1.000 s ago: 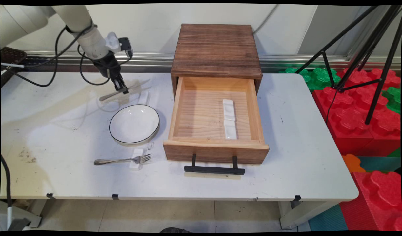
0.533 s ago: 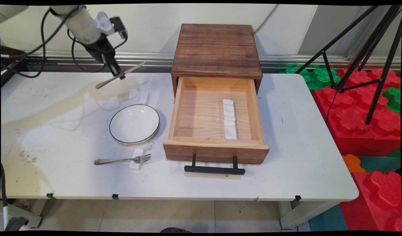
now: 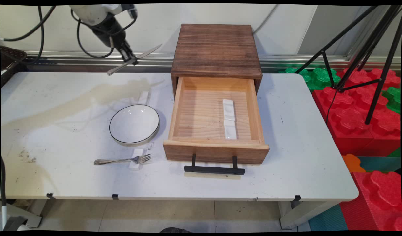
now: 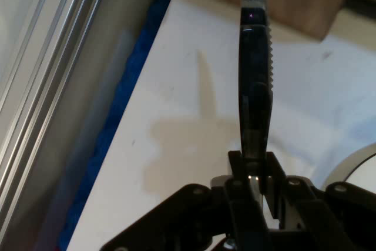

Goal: Place the picked object into the drawer

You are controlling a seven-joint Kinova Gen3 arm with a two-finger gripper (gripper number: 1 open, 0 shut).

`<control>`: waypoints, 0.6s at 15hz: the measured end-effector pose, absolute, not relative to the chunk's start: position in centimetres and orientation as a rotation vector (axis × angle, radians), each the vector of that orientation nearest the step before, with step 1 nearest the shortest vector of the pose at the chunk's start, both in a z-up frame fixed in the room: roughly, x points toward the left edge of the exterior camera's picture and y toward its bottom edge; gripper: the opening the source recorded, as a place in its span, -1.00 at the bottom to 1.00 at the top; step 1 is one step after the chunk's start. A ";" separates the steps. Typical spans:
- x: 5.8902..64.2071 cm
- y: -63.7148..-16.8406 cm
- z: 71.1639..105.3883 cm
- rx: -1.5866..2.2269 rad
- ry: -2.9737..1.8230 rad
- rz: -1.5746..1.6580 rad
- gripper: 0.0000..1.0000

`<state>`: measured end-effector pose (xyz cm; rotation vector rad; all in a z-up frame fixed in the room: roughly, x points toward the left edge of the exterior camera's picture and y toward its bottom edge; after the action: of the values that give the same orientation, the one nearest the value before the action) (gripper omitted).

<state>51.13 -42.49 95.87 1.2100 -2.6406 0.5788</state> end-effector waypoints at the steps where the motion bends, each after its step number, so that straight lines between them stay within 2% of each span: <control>1: 50.5 -42.4 96.3 1.194 -2.641 0.581 -1.00; 9: 42.1 -41.3 99.6 1.034 -2.628 0.570 -1.00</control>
<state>42.08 -41.33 99.64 1.0344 -2.6283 0.5698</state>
